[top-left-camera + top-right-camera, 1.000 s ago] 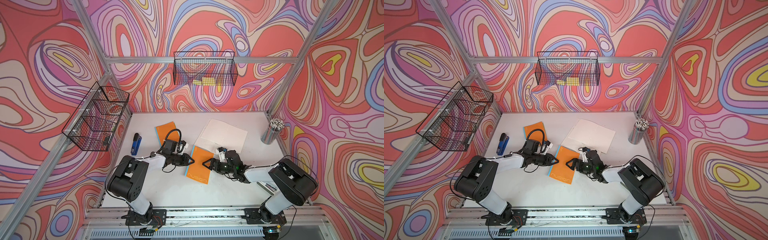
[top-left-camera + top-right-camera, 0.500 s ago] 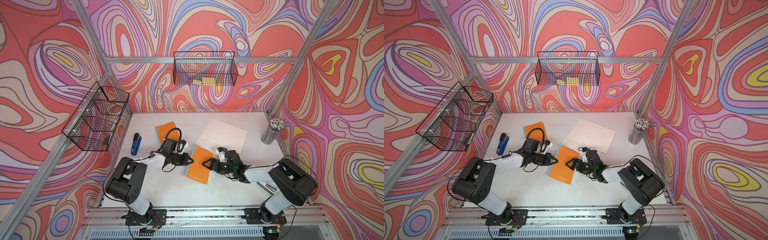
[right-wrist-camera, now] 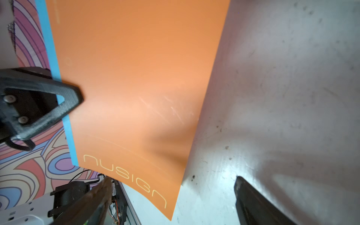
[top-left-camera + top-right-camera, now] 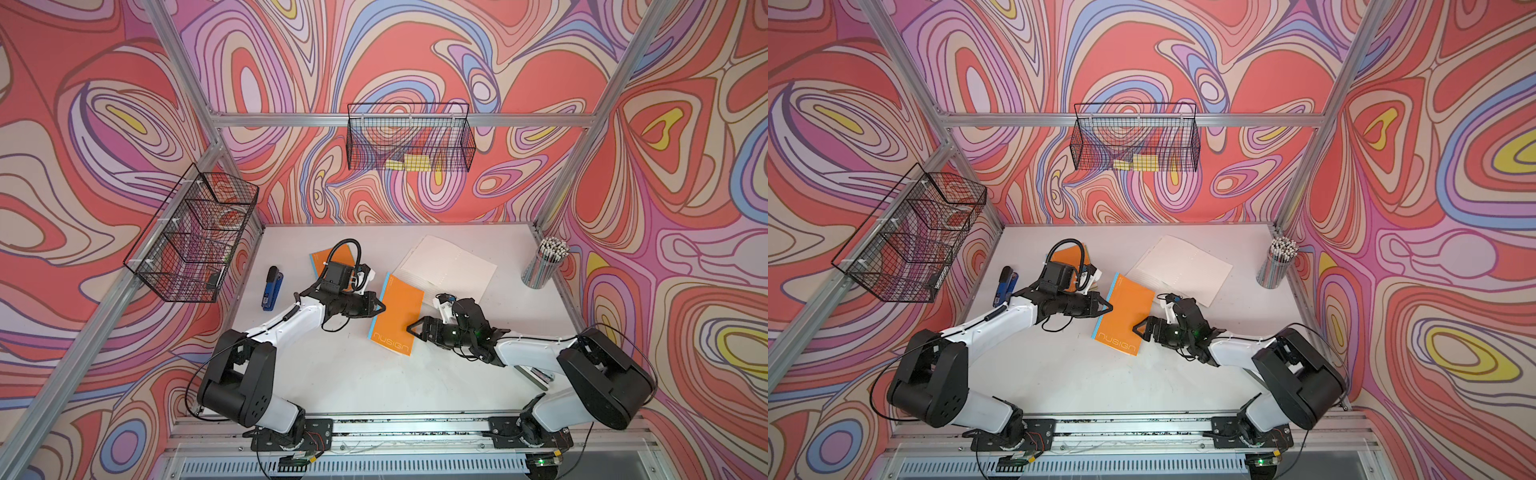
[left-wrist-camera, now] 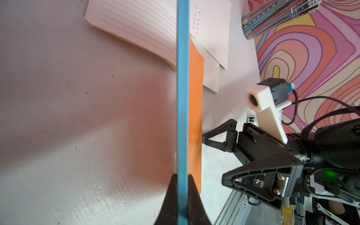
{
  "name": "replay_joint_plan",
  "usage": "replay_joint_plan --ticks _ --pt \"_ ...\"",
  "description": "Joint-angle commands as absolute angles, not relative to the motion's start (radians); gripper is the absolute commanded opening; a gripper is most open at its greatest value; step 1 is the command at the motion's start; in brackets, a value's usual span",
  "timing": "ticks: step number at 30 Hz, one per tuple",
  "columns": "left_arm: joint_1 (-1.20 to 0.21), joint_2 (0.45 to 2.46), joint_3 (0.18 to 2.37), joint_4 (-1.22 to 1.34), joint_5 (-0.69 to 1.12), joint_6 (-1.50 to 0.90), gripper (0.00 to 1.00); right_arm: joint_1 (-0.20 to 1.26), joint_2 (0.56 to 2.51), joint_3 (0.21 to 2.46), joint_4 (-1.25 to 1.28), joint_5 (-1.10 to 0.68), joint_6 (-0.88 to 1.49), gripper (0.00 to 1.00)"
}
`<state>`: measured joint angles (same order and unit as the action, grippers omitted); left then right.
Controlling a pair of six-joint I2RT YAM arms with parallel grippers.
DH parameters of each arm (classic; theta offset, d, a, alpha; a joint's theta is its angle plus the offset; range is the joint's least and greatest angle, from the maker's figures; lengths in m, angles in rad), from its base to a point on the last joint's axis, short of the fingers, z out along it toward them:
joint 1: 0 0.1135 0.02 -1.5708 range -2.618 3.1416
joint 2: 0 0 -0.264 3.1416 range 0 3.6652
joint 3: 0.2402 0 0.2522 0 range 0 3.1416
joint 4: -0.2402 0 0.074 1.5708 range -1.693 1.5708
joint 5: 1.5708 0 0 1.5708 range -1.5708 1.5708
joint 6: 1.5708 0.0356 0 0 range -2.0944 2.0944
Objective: Close the notebook
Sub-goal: Pick up the notebook from the center of the board, then place the notebook at the notebook.
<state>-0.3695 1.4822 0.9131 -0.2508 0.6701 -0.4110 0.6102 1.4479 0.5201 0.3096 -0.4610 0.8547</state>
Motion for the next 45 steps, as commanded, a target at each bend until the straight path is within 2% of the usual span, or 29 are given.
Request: replay_joint_plan --ticks 1,13,22,37,45 --pt "-0.369 1.431 0.983 -0.322 0.665 -0.386 0.0 0.615 1.378 0.591 0.187 -0.45 0.801 0.98" --pt "-0.306 1.404 1.125 -0.399 0.661 -0.392 0.0 0.616 1.35 0.7 0.112 -0.446 0.774 0.98" --pt "-0.177 1.406 1.138 -0.285 0.657 -0.467 0.0 0.614 1.399 0.726 0.116 -0.453 0.764 0.99" --pt "-0.043 1.623 1.3 -0.243 0.64 -0.531 0.0 0.608 1.458 0.731 0.172 -0.469 0.767 0.98" --pt "-0.005 1.744 1.403 -0.247 0.629 -0.538 0.0 0.538 1.505 0.773 0.186 -0.524 0.753 0.98"
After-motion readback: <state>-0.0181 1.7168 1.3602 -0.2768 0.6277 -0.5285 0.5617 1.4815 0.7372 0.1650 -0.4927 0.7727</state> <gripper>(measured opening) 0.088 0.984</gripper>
